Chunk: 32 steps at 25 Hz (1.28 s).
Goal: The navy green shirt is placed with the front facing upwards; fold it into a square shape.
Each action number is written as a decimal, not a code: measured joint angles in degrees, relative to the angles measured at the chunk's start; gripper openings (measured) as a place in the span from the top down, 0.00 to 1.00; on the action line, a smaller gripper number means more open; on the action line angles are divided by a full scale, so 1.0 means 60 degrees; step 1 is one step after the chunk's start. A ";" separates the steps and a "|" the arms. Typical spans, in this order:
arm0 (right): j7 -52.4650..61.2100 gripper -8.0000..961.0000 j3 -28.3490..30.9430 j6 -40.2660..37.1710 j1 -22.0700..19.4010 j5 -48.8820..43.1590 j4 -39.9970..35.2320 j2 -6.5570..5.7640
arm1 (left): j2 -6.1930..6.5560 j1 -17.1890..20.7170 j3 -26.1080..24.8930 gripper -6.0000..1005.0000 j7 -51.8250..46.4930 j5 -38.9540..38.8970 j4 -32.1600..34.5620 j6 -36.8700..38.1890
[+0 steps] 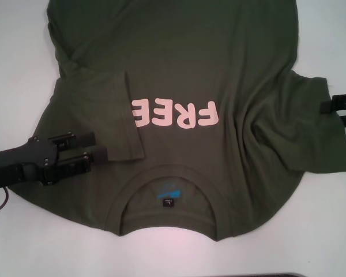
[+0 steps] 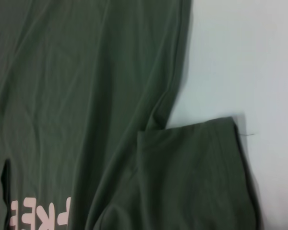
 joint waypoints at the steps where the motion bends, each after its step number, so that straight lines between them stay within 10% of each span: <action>1: -0.0011 0.20 0.0000 0.0000 0.0011 0.0000 0.0009 0.0000 | 0.0000 -0.0001 0.0000 0.37 0.0000 0.0000 0.0000 0.0000; 32: -0.0225 0.22 -0.0331 -0.0146 0.0291 0.0033 0.0065 0.0122 | -0.0015 -0.0021 0.0001 0.37 -0.0009 0.0000 0.0016 0.0000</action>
